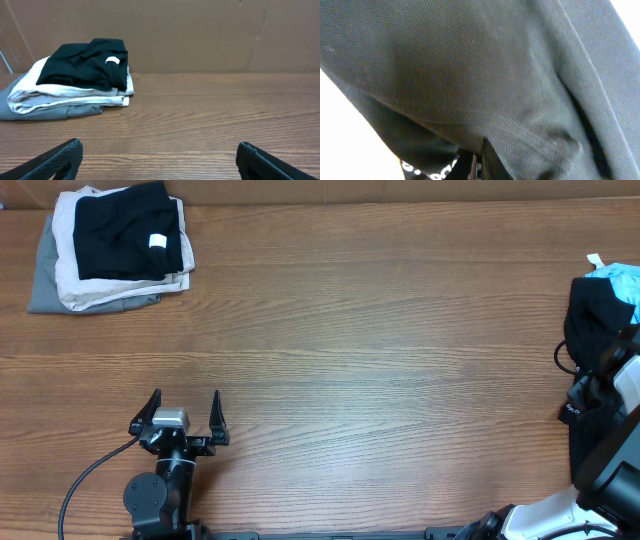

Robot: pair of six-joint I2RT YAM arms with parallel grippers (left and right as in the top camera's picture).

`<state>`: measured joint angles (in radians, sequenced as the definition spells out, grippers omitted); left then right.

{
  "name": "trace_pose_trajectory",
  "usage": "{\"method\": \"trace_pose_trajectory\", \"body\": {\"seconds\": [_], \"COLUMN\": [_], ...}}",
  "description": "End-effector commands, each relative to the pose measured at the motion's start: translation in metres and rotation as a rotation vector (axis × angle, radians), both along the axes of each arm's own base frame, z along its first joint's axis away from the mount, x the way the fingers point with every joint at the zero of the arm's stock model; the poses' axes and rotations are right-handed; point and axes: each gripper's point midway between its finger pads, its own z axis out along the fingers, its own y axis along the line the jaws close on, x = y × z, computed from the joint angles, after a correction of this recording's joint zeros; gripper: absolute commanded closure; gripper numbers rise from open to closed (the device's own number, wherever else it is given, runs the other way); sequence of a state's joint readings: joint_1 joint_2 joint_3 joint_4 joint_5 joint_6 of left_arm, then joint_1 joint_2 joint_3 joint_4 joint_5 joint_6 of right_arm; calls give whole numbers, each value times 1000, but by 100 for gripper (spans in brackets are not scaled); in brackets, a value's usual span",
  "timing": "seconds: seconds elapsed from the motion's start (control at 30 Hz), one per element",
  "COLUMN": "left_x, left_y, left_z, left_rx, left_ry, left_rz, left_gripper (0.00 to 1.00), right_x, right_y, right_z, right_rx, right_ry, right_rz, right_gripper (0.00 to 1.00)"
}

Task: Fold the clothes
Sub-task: 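Drag the black shirt with the right gripper to table center and release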

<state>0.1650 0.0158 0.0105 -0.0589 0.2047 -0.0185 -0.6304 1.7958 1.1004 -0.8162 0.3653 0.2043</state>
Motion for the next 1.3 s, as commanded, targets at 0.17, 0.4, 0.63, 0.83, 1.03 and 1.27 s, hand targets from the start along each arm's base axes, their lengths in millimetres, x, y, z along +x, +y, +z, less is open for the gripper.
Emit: {"method": "trace_pose_trajectory", "body": {"seconds": [0.17,0.4,0.63,0.83,1.03,1.27], "left_x": [0,0,0,0,0,0], "left_y": [1,1,1,1,1,1], "left_z": [0,0,0,0,0,0], "left_rx": [21,21,21,21,21,21], "left_ry": [-9,-9,-9,-9,-9,-9], "left_rz": [3,3,3,3,3,3], "left_gripper": [0,0,0,0,0,0], "right_x": [48,133,198,235,243,208], "right_y": [-11,51,171,311,459,593], "right_z": [74,161,233,273,288,232], "right_rx": [38,256,286,357,502,713], "right_ry": [-164,-536,-692,-859,-1006,-911], "right_rz": [-14,189,538,812,1024,1227], "right_gripper": [96,96,96,96,96,96]}}
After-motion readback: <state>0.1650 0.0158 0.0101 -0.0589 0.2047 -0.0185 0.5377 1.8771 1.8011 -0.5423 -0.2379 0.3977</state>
